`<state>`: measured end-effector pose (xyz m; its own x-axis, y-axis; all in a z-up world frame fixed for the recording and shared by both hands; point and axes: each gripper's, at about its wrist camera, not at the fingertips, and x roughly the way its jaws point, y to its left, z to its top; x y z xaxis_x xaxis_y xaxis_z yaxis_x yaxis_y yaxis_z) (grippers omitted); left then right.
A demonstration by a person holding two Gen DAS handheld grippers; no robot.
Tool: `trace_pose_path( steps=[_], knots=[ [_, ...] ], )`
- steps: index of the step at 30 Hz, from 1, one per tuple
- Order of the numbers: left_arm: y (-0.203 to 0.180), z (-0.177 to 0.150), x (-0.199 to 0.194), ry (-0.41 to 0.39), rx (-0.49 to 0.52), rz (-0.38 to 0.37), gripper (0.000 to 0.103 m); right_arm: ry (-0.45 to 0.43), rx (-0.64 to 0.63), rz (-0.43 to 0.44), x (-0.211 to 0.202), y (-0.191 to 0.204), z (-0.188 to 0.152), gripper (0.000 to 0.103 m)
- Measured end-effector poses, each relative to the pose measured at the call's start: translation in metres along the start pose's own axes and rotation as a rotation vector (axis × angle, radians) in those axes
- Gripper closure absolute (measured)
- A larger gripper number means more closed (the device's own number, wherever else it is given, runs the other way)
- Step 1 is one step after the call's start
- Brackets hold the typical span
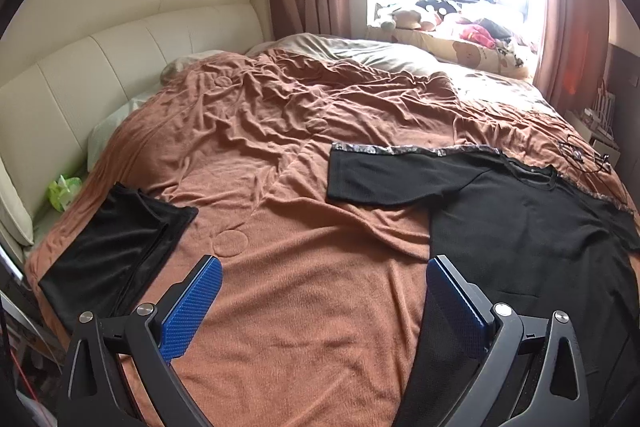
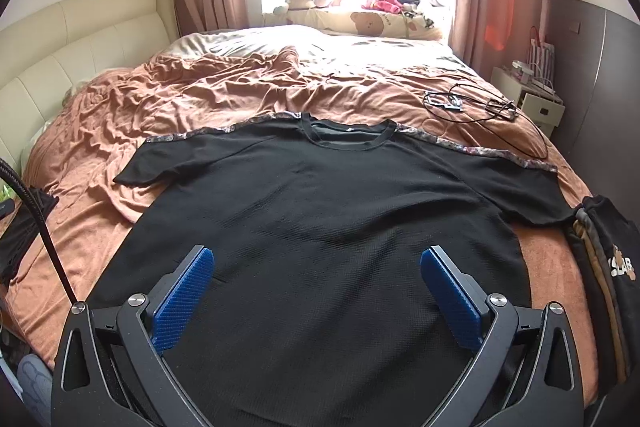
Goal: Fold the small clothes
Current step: 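Lower the left tool onto the shirt's side edge and close on it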
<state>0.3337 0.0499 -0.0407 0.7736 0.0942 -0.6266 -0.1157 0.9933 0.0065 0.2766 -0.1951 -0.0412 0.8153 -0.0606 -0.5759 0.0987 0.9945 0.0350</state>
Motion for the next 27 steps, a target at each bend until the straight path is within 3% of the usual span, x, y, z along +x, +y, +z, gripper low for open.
trace_pose_path(
  steps=[4, 14, 27],
  knots=[
    [0.0, 0.013, 0.023, -0.007, -0.017, -0.043, 0.011, 0.009, 0.005, 0.004, 0.02, -0.002, 0.009, 0.0],
    [0.003, 0.05, 0.106, 0.09, -0.01, -0.096, 0.03, 0.05, 0.025, 0.056, 0.077, 0.004, 0.034, 0.0],
    [-0.002, 0.097, 0.219, 0.191, 0.033, -0.142, 0.038, 0.061, 0.006, 0.094, 0.151, 0.024, 0.076, 0.0]
  ],
)
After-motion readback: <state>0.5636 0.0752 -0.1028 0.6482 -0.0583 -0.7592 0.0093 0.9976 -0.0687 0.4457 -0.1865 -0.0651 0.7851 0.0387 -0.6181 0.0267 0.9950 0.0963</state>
